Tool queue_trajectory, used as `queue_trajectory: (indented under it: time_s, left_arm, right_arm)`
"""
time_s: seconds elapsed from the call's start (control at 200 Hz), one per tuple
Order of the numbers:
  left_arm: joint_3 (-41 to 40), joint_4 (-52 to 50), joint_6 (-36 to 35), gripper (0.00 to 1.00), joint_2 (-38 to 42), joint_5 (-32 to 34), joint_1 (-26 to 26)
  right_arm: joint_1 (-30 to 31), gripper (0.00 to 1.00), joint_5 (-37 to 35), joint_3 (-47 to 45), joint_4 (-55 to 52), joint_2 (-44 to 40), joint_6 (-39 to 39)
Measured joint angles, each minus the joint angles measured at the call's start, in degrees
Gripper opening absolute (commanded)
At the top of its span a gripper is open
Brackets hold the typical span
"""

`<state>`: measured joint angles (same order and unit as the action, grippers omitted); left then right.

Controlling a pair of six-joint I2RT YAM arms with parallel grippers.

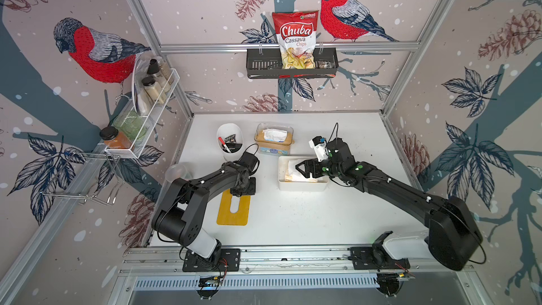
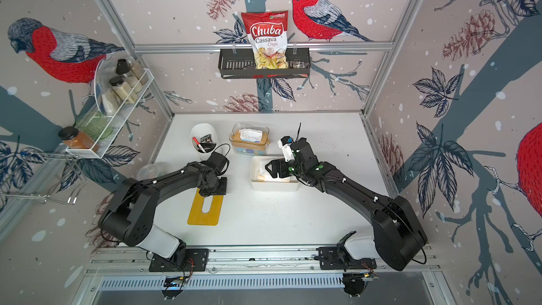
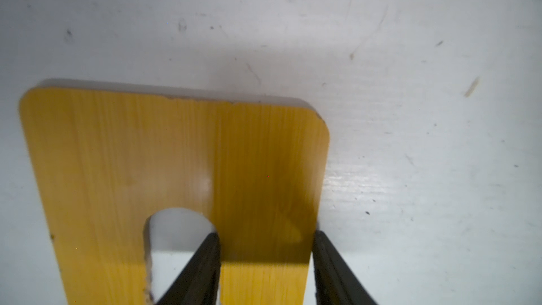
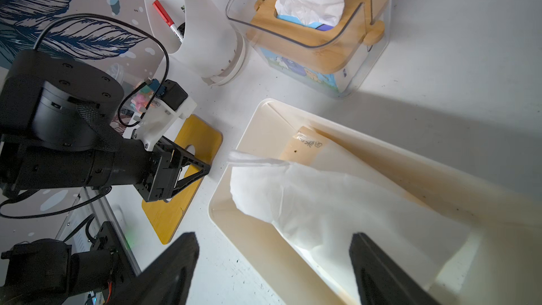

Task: Put the tissue paper into the tissue box
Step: Pick up the box lid from the center of the board.

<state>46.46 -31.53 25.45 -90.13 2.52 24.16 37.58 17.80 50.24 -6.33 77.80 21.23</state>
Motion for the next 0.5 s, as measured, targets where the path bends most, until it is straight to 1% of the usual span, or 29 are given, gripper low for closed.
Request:
queue_trajectory:
  time_s: [0.21, 0.5]
  left_arm:
    - [-0.5, 0.85, -0.46, 0.5, 1.53, -0.31, 0.0]
    - [-1.03, 2.43, -1.57, 0.5, 3.76, -3.54, 0.0]
  right_arm:
    - [0.04, 0.86, 0.17, 0.59, -0.02, 1.11, 0.2]
    - [0.07, 0.86, 0.15, 2.69, -0.26, 2.49, 0.39]
